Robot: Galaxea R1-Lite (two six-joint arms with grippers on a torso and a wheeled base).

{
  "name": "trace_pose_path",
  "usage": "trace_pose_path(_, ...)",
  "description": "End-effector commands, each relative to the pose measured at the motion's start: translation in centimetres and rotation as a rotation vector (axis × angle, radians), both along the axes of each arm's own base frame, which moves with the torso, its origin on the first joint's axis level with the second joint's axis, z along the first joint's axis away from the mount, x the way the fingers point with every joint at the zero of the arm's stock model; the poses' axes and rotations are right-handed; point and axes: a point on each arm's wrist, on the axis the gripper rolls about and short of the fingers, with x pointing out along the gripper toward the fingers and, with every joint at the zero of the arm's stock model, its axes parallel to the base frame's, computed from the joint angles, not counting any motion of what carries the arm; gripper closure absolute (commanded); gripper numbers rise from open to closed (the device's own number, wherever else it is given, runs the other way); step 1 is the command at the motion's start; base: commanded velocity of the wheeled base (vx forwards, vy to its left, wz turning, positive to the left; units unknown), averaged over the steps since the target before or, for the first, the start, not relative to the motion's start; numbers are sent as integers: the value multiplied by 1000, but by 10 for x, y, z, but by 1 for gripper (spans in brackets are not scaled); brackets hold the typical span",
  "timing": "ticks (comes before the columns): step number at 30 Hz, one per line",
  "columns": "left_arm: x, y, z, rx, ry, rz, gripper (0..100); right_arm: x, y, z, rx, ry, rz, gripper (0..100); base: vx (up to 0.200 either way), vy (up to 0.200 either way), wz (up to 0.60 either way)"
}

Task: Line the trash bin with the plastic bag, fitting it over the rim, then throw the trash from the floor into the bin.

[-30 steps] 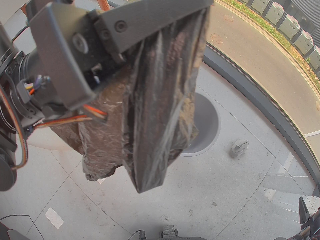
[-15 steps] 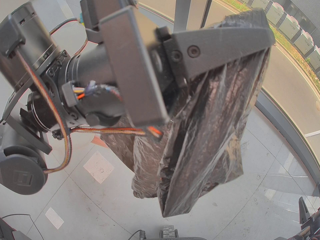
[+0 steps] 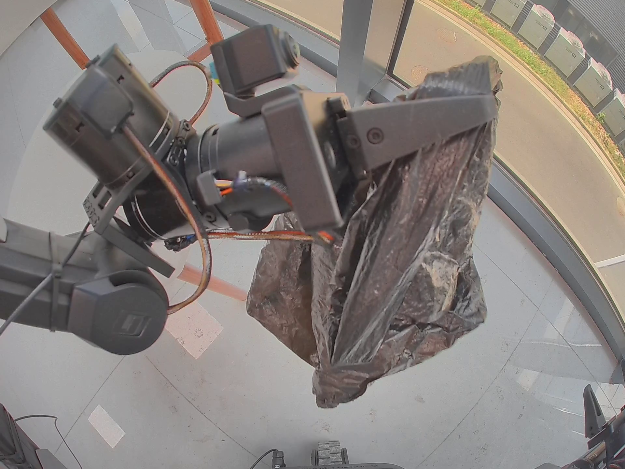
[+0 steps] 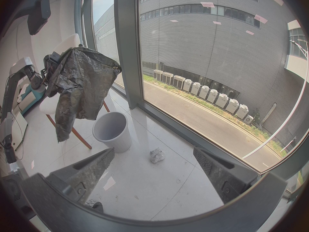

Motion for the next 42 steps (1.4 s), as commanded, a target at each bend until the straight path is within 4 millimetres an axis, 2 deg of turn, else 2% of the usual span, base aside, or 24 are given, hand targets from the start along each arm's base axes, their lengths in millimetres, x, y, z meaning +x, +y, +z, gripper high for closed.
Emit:
trace_pose_path(1,15,-8,-13,10,47,-11,100,0,0,-5,-1,6,0,0,0,0,0)
trace_pose_path(13,33,-21,-18,-48,76,-72,100,0,0,-5,-1,6,0,0,0,0,0)
trace_pose_path(20,56,-23,-29,-73,104,-72,100,0,0,-5,0,6,0,0,0,0,0)
trace_pose_path(21,63,-25,-36,-64,116,-63,100,0,0,-5,-1,6,0,0,0,0,0)
trace_pose_path(28,76,-26,-41,-63,105,-54,100,0,0,-5,-1,6,0,0,0,0,0)
trace_pose_path(31,88,-21,-43,-58,81,-37,100,0,0,-5,-1,6,0,0,0,0,0)
trace_pose_path(33,96,-19,-32,-99,11,-16,100,0,0,-5,-1,6,0,0,0,0,0)
trace_pose_path(35,99,-20,-30,-114,-10,-9,100,0,0,-5,-1,6,0,0,0,0,0)
trace_pose_path(38,124,-11,-34,-157,-80,80,100,0,0,-5,0,6,0,0,0,0,0)
trace_pose_path(42,129,-11,-30,-185,-149,108,100,0,0,-5,-1,6,0,0,0,0,0)
